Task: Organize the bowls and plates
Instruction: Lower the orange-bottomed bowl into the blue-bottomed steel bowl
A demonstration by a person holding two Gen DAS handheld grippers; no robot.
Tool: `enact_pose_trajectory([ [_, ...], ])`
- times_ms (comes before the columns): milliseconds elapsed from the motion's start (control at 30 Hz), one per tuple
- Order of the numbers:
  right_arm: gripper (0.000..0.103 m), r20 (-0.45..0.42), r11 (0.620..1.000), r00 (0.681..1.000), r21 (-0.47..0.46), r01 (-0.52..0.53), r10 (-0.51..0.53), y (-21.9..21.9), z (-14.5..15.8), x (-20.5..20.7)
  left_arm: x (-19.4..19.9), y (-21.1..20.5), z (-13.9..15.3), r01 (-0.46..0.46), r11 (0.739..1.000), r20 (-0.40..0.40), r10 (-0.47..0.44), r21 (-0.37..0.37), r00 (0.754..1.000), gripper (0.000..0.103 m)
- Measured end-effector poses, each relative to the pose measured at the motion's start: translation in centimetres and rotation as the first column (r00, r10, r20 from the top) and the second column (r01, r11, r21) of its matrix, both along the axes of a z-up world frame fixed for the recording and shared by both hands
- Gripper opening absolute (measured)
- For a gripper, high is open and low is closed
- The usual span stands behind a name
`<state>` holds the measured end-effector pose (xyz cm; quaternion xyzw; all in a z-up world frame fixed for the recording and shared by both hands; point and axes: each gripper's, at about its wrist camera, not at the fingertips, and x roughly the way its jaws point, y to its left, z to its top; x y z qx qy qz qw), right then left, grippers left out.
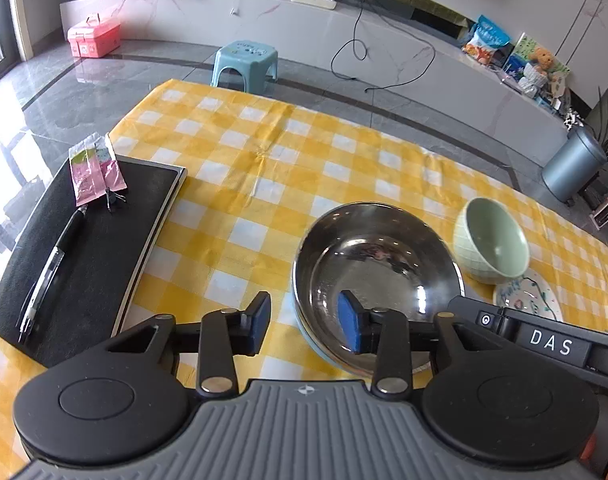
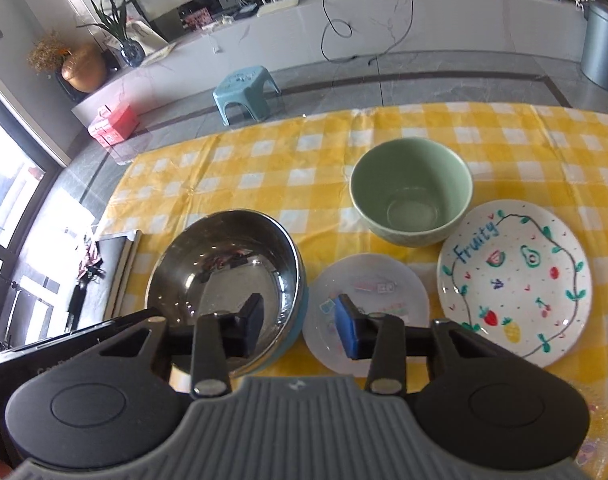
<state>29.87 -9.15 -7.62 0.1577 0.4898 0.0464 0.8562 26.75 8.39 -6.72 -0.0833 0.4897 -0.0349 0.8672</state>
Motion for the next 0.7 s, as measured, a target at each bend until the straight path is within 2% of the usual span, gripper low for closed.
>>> enact_pose_trajectory([
  [167,0.035,-0.05,1.0,0.999,0.011,0.012,-0.012,0.2,-1.8,1.5,1.3,0.4,-1.4,-0.014,0.999,-0.031,0.013,-0.032,0.999,0.035],
  [300,0.027,-0.073,1.0,0.997,0.015,0.016,-0.015,0.5,-2.5,2.1,1.8,0.4,-2.2,-0.019,0.998,-0.05,0.016,-0.056,0.999,0.026],
  [567,0.012,-0.087,0.999,0.996,0.03,0.02,-0.018,0.9,-3.1,2.6,1.9,0.2,-2.5,-0.018,0.999,-0.053,0.015,-0.051,0.998,0.011],
  [700,0.01,-0.089,0.999,0.996,0.028,0.032,-0.03,0.7,-2.8,2.4,1.5,0.2,-1.8,-0.013,0.999,-0.045,0.011,-0.052,0.999,0.01],
])
